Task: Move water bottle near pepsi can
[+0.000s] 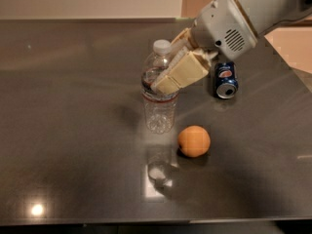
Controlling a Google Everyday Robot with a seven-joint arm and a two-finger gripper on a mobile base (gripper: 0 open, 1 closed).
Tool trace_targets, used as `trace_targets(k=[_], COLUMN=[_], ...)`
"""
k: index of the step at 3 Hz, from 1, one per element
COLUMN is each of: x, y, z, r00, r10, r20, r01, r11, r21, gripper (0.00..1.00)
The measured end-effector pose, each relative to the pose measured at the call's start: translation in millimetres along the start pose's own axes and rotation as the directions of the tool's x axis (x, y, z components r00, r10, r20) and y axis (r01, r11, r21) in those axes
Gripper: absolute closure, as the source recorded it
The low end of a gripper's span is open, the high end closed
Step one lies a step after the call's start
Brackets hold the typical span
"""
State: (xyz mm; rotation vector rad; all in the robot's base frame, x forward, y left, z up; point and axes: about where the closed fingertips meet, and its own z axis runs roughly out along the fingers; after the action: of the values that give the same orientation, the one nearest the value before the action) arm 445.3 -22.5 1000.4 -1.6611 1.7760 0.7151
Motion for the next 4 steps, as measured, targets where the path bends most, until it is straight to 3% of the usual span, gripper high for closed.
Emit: trace_targets(k=[1,2,4], x=[15.8,35.9,70.8], y=[-37.7,-74.3,-124.9], z=[-11.7,-23.9,-25.4], r00=[0.998,0.991,0.979], r10=[0.063,0.132,0.204], r20=[-0.027,-0.025,0.007], r01=[-0.062,-0.128,-0.202], r11=[0.9961,0.9834,0.9647], r21=[0.063,0.128,0.169], gripper=[1.00,1.00,1.00])
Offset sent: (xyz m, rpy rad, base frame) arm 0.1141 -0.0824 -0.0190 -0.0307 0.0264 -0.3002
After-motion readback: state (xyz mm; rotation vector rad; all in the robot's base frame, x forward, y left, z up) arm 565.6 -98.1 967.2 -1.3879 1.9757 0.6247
